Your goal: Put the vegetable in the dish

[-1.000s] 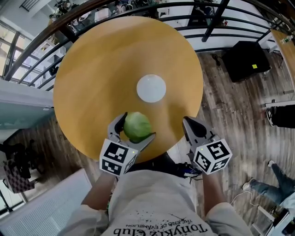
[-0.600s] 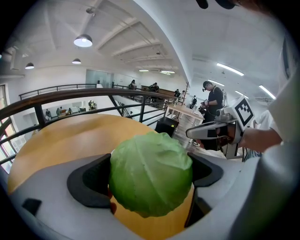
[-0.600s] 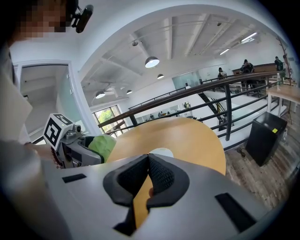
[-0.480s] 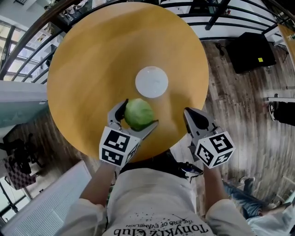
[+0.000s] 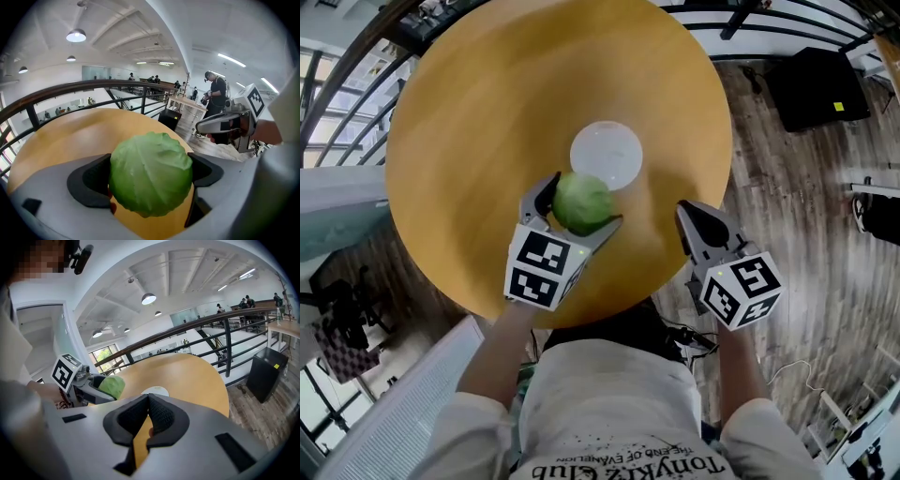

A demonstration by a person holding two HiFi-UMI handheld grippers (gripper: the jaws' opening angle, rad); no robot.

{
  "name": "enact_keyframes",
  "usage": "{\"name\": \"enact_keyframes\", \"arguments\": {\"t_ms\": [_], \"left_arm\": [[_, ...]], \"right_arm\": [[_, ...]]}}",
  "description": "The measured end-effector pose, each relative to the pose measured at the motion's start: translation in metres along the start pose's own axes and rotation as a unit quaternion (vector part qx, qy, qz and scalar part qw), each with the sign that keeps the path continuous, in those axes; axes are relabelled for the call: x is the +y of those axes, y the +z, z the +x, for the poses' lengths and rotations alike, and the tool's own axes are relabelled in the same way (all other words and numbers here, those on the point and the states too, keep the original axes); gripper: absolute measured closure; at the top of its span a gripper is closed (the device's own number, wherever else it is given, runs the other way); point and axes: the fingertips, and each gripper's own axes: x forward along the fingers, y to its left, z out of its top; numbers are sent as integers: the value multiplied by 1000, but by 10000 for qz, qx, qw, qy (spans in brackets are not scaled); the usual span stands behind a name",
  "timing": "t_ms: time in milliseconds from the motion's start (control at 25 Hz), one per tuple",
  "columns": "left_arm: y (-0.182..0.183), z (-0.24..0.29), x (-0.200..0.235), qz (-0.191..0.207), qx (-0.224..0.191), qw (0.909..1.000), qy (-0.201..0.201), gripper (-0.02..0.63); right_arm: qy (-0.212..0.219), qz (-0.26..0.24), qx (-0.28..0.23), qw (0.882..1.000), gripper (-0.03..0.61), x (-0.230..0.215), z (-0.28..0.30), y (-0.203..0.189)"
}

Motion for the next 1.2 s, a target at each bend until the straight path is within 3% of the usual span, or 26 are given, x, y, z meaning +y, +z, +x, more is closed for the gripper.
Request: {"name": "enact_keyframes", "arguments": {"t_ms": [1200], "left_arm": [[-12, 115, 55, 756, 1095, 9911, -14, 117]], "right_arm": [[18, 195, 12, 9998, 557, -26, 56, 1]]}}
